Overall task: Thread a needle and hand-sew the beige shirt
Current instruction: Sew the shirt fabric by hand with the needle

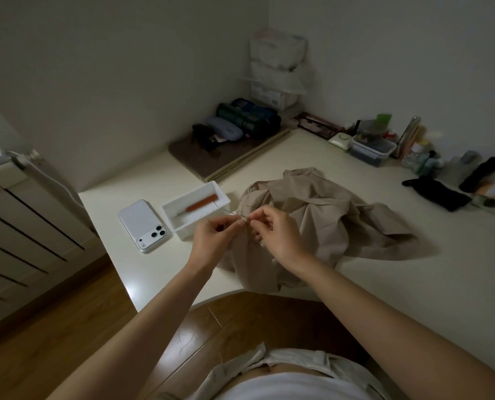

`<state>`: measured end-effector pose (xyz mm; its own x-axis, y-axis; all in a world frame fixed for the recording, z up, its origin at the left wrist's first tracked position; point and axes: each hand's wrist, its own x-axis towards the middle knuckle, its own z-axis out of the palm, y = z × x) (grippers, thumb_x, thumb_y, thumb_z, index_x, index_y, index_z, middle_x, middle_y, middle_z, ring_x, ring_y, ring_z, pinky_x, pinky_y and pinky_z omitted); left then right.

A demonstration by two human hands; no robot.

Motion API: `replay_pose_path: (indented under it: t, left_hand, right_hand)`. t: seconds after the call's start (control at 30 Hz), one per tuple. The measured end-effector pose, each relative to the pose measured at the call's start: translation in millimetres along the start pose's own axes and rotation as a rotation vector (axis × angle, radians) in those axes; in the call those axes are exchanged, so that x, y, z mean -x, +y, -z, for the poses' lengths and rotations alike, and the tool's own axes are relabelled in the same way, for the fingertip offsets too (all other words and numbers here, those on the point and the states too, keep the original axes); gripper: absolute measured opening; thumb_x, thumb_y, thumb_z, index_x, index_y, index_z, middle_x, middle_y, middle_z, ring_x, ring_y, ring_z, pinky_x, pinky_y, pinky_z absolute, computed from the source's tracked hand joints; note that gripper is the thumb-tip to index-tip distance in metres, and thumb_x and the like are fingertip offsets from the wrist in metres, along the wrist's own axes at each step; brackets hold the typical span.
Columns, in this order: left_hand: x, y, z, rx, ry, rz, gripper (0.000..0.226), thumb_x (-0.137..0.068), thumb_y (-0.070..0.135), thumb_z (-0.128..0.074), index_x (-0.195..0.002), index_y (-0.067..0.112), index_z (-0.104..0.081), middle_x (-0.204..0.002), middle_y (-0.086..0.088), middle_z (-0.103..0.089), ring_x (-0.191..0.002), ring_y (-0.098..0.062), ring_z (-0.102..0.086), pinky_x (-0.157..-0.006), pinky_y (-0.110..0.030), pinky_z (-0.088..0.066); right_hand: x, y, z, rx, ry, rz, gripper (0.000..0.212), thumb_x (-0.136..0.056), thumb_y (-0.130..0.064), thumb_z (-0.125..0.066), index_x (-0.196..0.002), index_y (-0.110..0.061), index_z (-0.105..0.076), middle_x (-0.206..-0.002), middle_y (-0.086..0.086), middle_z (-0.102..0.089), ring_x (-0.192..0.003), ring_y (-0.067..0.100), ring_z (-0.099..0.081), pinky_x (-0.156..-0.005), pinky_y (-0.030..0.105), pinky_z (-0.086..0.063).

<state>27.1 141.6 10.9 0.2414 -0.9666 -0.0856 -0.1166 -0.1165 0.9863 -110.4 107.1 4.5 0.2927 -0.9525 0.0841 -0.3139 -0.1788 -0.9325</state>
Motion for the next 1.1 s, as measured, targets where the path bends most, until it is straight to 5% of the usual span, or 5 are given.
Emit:
replay_pose_path:
  t: [0.33, 0.53, 0.83, 1.0, 1.1]
  left_hand:
    - [-3.2, -2.6, -1.7, -0.117, -0.017, -0.028, 0.009, -0.088, 0.018, -0.066, -0.088, 0.013, -0.072, -0.08, -0.002, -0.069, -0.07, -0.003, -0.062, -0.058, -0.013, -0.049]
    - [-5.6, -4.4, 2.2, -0.211, -0.094, -0.077, 0.011, -0.088, 0.013, -0.065, -0.082, 0.019, -0.071, -0.074, 0.004, -0.068, -0.064, 0.003, -0.061, -0.058, -0.012, -0.047]
    - [-13.6, -19.4, 2.2, -0.362, -0.128, -0.16, 0.007, -0.088, 0.018, -0.065, -0.087, 0.023, -0.071, -0.081, 0.005, -0.069, -0.075, -0.005, -0.063, -0.065, -0.014, -0.05]
    - [-18.6, -37.0, 7.9, -0.492, -0.139, -0.129, 0.008, -0.087, 0.016, -0.067, -0.087, 0.024, -0.068, -0.084, 0.009, -0.065, -0.082, -0.008, -0.061, -0.072, -0.019, -0.047]
    - [-19.1, -38.5, 11.3, -0.489, -0.244, -0.043, 0.034, -0.082, 0.025, -0.07, -0.114, 0.029, -0.058, -0.117, 0.001, -0.052, -0.107, -0.016, -0.052, -0.088, -0.024, -0.046]
  right_hand:
    - [-3.6, 2.1, -1.5, 0.086, 0.041, 0.007, 0.007, -0.095, -0.013, -0.054, -0.101, -0.015, -0.055, -0.099, -0.004, -0.056, -0.088, 0.001, -0.057, -0.073, 0.005, -0.046]
    - [-8.2, -0.9, 3.7, 0.289, 0.004, 0.111, 0.026, -0.095, -0.029, -0.054, -0.116, -0.016, -0.064, -0.128, 0.002, -0.049, -0.116, 0.013, -0.046, -0.097, 0.02, -0.04]
    - [-14.6, -8.7, -5.3, 0.085, -0.042, 0.082, 0.011, -0.096, -0.011, -0.051, -0.087, -0.014, -0.057, -0.082, -0.008, -0.059, -0.077, 0.001, -0.057, -0.067, 0.007, -0.044]
    - [-21.8, -17.8, 1.0, -0.131, -0.019, 0.069, 0.016, -0.1, -0.007, -0.041, -0.087, -0.013, -0.049, -0.078, 0.005, -0.062, -0.079, 0.02, -0.064, -0.079, 0.025, -0.053]
    - [-28.0, -22.6, 10.4, -0.169, -0.045, 0.047, 0.021, -0.1, -0.008, -0.039, -0.083, -0.018, -0.047, -0.072, 0.003, -0.056, -0.067, 0.016, -0.06, -0.075, 0.033, -0.055]
